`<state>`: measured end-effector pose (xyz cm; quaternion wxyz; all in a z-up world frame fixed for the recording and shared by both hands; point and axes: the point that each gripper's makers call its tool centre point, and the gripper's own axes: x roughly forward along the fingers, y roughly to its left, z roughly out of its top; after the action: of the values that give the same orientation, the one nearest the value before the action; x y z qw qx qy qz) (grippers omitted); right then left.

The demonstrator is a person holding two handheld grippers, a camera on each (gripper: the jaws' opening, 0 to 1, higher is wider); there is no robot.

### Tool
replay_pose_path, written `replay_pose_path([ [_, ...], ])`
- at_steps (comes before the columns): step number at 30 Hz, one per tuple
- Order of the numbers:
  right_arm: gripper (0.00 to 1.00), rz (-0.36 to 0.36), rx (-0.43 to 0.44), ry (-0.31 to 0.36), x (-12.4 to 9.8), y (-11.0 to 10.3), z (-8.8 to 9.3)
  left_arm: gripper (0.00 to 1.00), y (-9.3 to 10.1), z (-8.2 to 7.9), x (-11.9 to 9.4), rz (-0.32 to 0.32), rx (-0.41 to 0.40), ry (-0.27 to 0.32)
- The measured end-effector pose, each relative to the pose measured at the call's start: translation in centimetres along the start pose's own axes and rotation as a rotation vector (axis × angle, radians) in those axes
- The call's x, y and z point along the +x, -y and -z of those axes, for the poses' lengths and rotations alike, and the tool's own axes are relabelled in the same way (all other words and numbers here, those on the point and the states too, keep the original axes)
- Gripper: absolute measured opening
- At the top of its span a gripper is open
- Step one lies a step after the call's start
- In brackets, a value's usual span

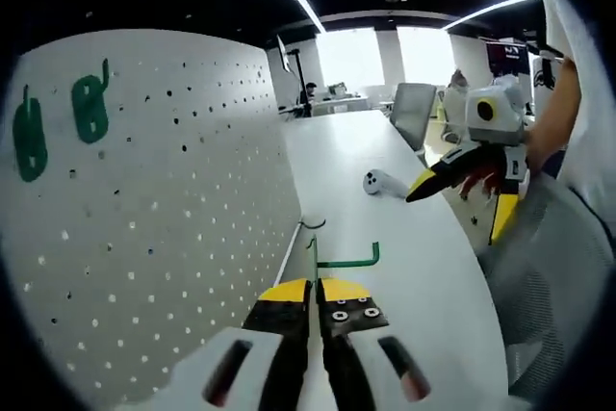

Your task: Insert the hook assembly into the mounting plate slot until the hook locks in place.

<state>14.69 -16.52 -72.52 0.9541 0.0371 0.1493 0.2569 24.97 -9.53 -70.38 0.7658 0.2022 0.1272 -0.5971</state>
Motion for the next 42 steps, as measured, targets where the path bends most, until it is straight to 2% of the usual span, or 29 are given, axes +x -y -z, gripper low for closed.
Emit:
replay_pose_path([
  [6, 0.70, -0.012, -0.003, 0.011, 0.1, -0.7, -0.7, 0.03, 0.5, -0.6, -0.9, -0.014, -0.027, 0.034],
  [9, 0.70, -0.017, -0.003, 0.015, 0.1, -1.0, -0.9, 0.03, 0.7, -1.4, -1.6, -0.028, -0.063, 0.076],
  [18, 0.70, -0.035, -0.006, 0.029, 0.0, -1.9, -1.8, 0.03, 1.5, -2.9, -3.6, -0.080, -0.104, 0.154],
  [20, 0.70, -0.038, -0.012, 0.033, -0.1, -2.1, -2.2, 0.03, 1.7, -2.9, -3.9, -0.087, -0.090, 0.149],
  [31, 0.70, -0.052, -0.023, 0.057, -0.2, -3.0, -3.3, 0.03, 2.5, -3.7, -5.9, -0.128, -0.145, 0.223],
  [38, 0.70, -0.057, -0.026, 0.058, -0.2, -3.2, -3.4, 0.03, 2.6, -4.6, -7.3, -0.163, -0.176, 0.274],
  [40, 0.70, -0.056, -0.027, 0.059, -0.3, -3.1, -3.4, 0.03, 2.4, -5.5, -8.1, -0.184, -0.189, 0.311],
  [42, 0.70, -0.054, -0.026, 0.059, -0.3, -3.1, -3.4, 0.03, 2.5, -5.7, -8.6, -0.196, -0.198, 0.318],
])
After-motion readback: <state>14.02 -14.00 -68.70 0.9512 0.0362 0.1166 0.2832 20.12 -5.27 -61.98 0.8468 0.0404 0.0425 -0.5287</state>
